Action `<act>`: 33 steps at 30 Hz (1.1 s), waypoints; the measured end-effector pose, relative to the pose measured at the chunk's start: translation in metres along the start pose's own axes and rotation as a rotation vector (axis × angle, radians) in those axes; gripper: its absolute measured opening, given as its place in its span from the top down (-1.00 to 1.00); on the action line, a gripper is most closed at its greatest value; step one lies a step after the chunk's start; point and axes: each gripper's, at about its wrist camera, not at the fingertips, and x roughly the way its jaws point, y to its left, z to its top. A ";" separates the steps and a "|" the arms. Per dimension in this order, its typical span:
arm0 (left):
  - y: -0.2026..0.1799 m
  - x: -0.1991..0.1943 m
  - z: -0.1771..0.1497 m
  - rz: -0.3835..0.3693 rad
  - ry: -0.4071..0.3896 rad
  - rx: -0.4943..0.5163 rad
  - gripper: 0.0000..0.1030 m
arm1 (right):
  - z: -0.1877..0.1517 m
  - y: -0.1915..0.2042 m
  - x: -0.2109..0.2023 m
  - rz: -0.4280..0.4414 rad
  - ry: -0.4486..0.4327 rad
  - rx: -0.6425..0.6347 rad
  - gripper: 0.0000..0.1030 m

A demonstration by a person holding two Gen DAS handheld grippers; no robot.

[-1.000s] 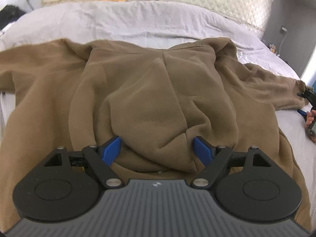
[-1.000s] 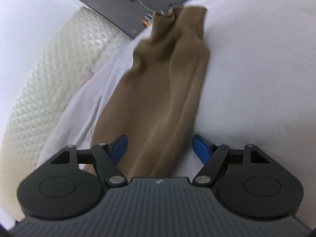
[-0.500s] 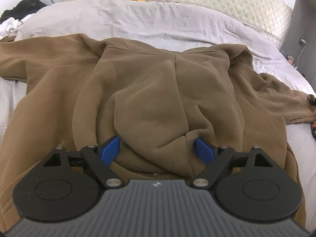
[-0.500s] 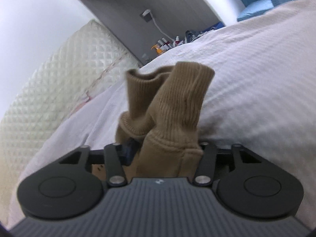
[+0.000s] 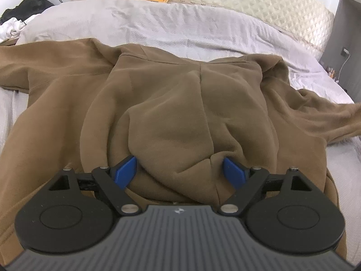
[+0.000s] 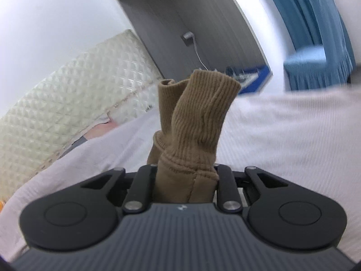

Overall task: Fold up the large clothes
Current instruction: 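Carry the cuff across the hoodie body with the right gripper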

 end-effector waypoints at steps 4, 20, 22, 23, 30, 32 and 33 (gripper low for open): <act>0.004 -0.011 0.004 -0.020 -0.022 -0.032 -0.70 | 0.038 0.045 -0.031 0.027 -0.043 -0.081 0.56; 0.055 -0.072 -0.005 -0.085 -0.096 -0.132 -0.68 | 0.080 0.289 -0.228 0.223 -0.211 -0.396 0.57; 0.066 -0.078 -0.004 -0.092 -0.108 -0.152 -0.68 | 0.068 0.321 -0.257 0.263 -0.222 -0.455 0.58; 0.072 -0.082 -0.004 -0.092 -0.120 -0.158 -0.68 | 0.062 0.335 -0.270 0.284 -0.225 -0.474 0.58; 0.118 -0.109 -0.005 -0.175 -0.149 -0.280 -0.68 | -0.018 0.415 -0.355 0.435 -0.268 -0.655 0.58; 0.128 -0.118 -0.005 -0.185 -0.162 -0.292 -0.68 | -0.052 0.432 -0.374 0.484 -0.268 -0.710 0.58; 0.132 -0.122 -0.006 -0.183 -0.169 -0.287 -0.68 | -0.070 0.438 -0.382 0.507 -0.264 -0.732 0.58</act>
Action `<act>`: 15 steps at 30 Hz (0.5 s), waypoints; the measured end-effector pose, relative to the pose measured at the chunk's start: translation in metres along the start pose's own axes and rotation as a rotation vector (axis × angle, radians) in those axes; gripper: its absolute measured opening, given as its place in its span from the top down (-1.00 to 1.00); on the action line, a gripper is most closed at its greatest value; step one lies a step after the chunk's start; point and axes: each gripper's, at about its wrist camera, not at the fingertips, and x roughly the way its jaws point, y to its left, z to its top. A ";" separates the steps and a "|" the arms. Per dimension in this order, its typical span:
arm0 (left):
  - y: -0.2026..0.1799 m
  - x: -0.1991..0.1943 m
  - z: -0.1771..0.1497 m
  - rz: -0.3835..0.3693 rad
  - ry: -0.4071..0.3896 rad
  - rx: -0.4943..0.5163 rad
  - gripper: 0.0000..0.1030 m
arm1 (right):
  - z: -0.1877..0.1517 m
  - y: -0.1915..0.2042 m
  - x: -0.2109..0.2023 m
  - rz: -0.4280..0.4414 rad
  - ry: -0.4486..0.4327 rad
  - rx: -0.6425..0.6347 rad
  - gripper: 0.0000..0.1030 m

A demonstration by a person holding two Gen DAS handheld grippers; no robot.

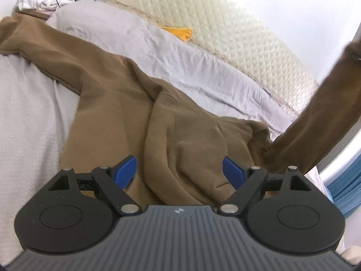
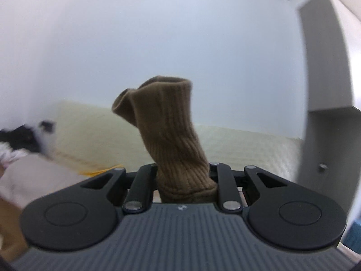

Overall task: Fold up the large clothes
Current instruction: 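Carry the cuff across the hoodie body with the right gripper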

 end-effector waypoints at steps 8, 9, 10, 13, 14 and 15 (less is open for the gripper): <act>0.033 -0.025 0.019 0.033 -0.099 -0.038 -0.68 | -0.085 0.144 -0.053 0.261 0.070 -0.067 0.58; 0.039 -0.027 0.021 0.042 -0.110 -0.045 -0.68 | -0.098 0.158 -0.058 0.296 0.098 -0.058 0.58; 0.046 -0.030 0.025 0.059 -0.126 -0.054 -0.68 | -0.110 0.174 -0.062 0.325 0.133 -0.059 0.58; 0.062 -0.039 0.034 0.124 -0.173 -0.050 -0.68 | -0.152 0.214 -0.069 0.393 0.258 -0.069 0.58; 0.067 -0.039 0.036 0.141 -0.178 -0.058 -0.68 | -0.167 0.226 -0.072 0.420 0.294 -0.087 0.58; 0.073 -0.039 0.037 0.143 -0.177 -0.077 -0.68 | -0.179 0.236 -0.075 0.433 0.312 -0.111 0.58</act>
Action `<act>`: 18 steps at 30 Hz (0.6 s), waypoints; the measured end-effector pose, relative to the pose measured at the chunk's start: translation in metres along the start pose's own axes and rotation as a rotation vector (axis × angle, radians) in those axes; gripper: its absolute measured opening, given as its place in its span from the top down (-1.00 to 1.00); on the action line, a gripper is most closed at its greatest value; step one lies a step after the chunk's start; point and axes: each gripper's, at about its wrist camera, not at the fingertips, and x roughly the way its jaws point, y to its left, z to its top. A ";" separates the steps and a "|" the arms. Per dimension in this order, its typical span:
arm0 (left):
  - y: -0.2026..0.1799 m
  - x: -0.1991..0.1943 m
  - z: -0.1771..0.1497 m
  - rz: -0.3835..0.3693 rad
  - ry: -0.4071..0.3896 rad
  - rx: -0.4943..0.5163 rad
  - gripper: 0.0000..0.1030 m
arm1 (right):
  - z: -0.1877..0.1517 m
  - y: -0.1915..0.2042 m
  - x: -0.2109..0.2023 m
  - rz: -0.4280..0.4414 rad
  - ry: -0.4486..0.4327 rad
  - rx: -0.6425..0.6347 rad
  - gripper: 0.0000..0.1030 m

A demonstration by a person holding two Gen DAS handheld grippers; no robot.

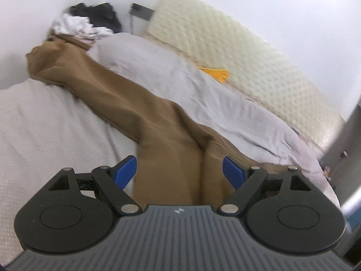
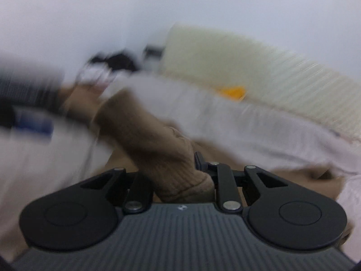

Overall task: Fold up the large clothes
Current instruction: 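Carry the cuff across the hoodie body with the right gripper, then lay the sleeve over the hoodie and open the right gripper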

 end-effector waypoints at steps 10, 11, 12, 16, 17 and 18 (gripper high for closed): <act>0.007 0.027 -0.004 -0.043 0.049 -0.050 -0.68 | -0.026 -0.002 0.013 0.076 0.136 0.084 0.26; 0.006 0.029 -0.005 -0.057 0.054 -0.051 -0.68 | -0.025 -0.005 0.011 0.110 0.152 0.112 -0.17; 0.004 0.032 -0.005 -0.068 0.059 -0.051 -0.68 | -0.018 0.003 0.010 0.148 0.168 0.149 -0.47; -0.002 0.035 -0.004 -0.069 0.048 -0.007 -0.68 | -0.026 0.018 -0.025 0.265 0.163 0.176 -0.58; -0.003 0.035 -0.004 -0.069 0.050 0.000 -0.68 | -0.026 0.018 -0.029 0.281 0.165 0.179 -0.58; -0.005 0.036 -0.004 -0.075 0.057 0.004 -0.68 | -0.027 0.016 -0.034 0.296 0.169 0.185 -0.58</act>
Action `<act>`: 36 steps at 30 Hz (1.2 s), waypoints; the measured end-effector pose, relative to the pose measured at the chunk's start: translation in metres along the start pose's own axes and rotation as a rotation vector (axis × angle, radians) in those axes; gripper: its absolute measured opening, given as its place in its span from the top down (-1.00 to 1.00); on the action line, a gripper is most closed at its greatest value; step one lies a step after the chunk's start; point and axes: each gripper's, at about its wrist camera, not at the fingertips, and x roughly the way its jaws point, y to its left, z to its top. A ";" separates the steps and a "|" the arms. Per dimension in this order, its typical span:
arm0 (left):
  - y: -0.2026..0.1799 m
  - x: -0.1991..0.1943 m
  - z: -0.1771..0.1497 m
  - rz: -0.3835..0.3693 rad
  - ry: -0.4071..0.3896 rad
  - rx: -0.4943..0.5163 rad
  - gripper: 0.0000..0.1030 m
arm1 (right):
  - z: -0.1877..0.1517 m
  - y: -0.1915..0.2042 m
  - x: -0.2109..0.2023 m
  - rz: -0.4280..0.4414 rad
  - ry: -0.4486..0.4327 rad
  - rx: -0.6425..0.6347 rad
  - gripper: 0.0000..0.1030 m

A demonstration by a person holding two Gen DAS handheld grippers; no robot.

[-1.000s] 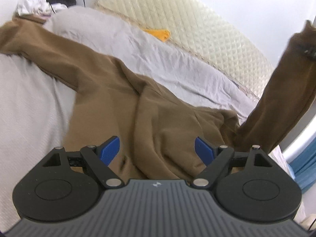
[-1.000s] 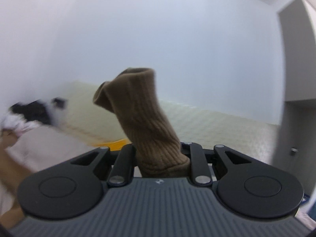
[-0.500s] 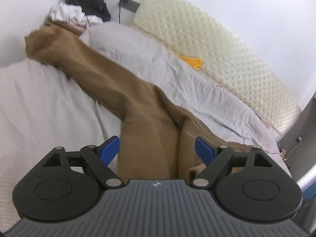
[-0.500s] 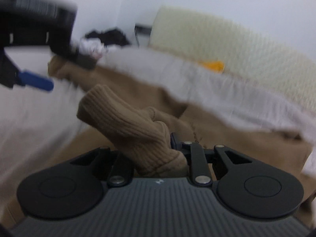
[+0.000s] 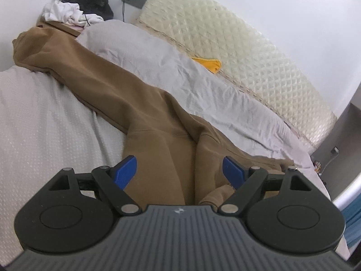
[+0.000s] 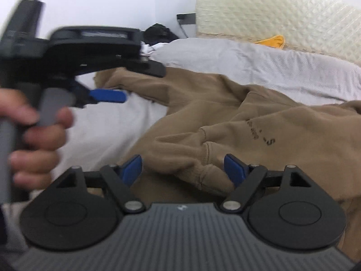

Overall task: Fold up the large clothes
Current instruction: 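Lay the sleeve over the hoodie and open the right gripper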

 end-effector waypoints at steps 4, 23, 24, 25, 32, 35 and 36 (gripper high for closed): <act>-0.017 0.001 -0.010 -0.028 0.027 0.067 -0.68 | 0.001 -0.019 -0.021 0.003 -0.028 0.037 -0.58; -0.120 0.047 -0.079 -0.131 0.146 0.401 -0.67 | -0.008 -0.140 -0.012 -0.256 -0.148 0.336 -0.36; -0.126 0.053 -0.081 -0.141 0.144 0.417 -0.67 | -0.009 -0.142 -0.008 -0.255 -0.142 0.334 -0.36; -0.131 0.058 -0.083 -0.137 0.141 0.428 -0.67 | -0.012 -0.141 -0.010 -0.259 -0.135 0.333 -0.36; -0.131 0.097 -0.097 -0.059 0.214 0.457 -0.60 | -0.019 -0.155 0.005 -0.259 -0.084 0.334 -0.34; -0.132 0.099 -0.096 -0.051 0.217 0.456 -0.60 | -0.019 -0.157 0.007 -0.256 -0.083 0.340 -0.37; -0.132 0.100 -0.096 -0.048 0.216 0.460 -0.60 | -0.020 -0.159 0.007 -0.253 -0.083 0.342 -0.37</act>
